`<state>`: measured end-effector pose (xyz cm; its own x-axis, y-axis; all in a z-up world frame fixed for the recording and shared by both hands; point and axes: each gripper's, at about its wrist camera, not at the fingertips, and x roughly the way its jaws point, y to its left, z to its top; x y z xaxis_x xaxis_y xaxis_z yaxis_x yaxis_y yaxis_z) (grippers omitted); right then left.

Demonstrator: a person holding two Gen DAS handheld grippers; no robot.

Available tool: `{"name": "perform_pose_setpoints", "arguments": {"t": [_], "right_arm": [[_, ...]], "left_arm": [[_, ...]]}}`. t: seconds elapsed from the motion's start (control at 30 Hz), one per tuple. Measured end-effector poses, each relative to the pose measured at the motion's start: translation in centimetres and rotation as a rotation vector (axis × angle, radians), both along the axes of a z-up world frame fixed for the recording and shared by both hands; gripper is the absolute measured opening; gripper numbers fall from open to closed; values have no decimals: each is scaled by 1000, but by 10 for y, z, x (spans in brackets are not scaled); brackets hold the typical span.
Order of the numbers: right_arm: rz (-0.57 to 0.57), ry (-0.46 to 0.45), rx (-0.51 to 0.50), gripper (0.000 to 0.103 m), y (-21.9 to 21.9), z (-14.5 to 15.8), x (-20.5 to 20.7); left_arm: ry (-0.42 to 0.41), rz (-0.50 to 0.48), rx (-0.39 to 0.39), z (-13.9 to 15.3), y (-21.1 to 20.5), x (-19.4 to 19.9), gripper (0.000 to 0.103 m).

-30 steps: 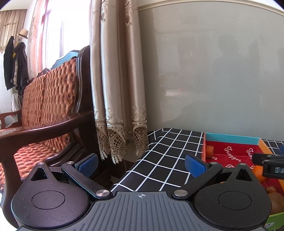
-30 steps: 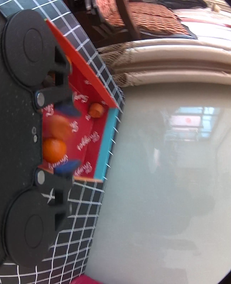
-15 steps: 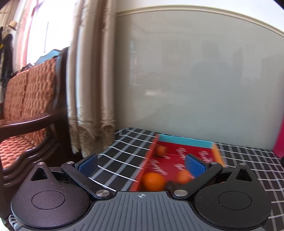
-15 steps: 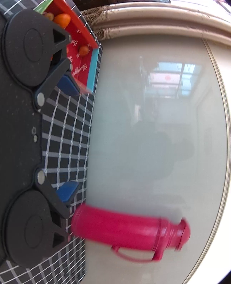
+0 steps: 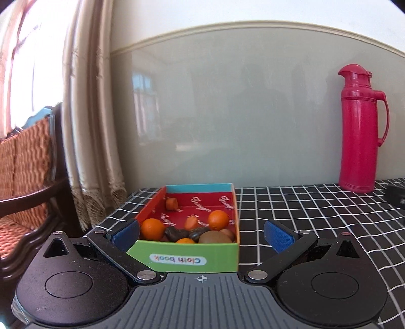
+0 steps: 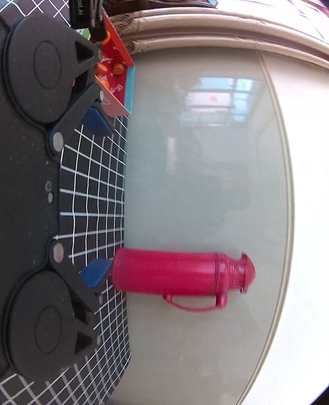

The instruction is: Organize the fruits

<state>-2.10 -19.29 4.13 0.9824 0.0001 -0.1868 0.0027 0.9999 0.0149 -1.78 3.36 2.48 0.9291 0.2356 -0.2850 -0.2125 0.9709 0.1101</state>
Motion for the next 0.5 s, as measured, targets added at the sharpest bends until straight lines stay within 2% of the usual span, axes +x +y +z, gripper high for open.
{"name": "perform_pose_setpoints", "arguments": {"t": [0.03, 0.07, 0.23, 0.5], "right_arm": [[-12, 22, -2, 103, -2, -6, 1], [-26, 83, -7, 103, 0, -7, 10], [-14, 135, 4, 103, -1, -13, 28], [10, 147, -53, 103, 15, -20, 34]], "left_arm": [[3, 2, -4, -2, 1, 0, 103], [4, 4, -10, -4, 2, 1, 103], [15, 36, -15, -7, 8, 5, 103], [18, 30, -52, -8, 15, 7, 103]]}}
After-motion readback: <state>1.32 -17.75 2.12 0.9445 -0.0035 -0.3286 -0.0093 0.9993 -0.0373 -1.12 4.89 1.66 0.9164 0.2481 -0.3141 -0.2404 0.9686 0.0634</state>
